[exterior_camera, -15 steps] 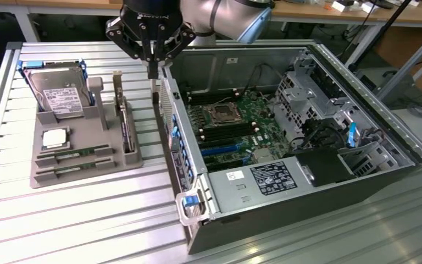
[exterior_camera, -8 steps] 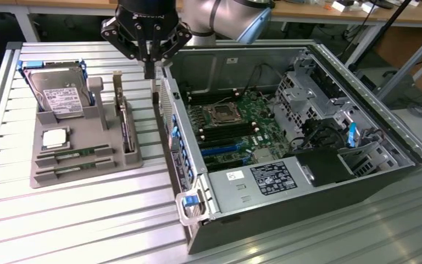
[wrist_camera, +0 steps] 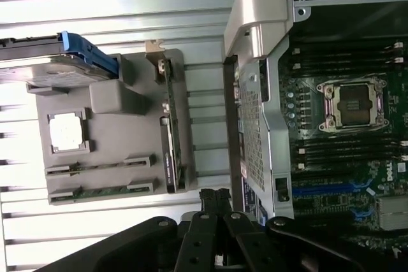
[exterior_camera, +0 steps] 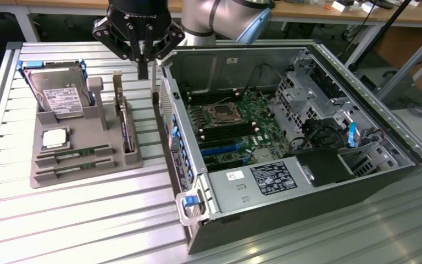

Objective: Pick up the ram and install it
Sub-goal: 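Reach for the ram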

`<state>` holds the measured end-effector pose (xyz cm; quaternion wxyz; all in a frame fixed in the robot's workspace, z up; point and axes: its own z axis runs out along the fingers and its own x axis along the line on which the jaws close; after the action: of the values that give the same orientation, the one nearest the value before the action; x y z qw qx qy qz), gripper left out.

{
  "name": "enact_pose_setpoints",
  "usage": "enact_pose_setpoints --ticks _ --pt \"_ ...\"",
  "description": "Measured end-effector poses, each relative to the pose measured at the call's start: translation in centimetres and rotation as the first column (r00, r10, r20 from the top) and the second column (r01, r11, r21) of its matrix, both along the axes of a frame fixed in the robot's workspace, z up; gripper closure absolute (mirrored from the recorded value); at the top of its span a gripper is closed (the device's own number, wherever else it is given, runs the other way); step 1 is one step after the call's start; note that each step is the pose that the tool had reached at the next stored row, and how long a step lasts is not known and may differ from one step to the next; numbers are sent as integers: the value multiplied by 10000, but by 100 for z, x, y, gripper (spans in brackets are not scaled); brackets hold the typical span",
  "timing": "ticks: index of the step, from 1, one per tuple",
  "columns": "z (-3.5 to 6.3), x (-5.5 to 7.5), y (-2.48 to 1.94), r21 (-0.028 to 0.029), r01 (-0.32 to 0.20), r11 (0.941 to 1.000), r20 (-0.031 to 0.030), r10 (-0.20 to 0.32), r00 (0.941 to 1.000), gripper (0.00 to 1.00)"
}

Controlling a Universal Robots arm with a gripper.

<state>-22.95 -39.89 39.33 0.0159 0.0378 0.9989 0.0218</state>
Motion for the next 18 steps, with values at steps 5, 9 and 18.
enact_pose_setpoints --ticks 5,9,18 --pt "0 -47 0 0 0 10000 0 0 10000 90" --pt "0 -74 0 0 0 10000 0 0 10000 90" --pt "0 -142 0 0 0 10000 0 0 10000 90"
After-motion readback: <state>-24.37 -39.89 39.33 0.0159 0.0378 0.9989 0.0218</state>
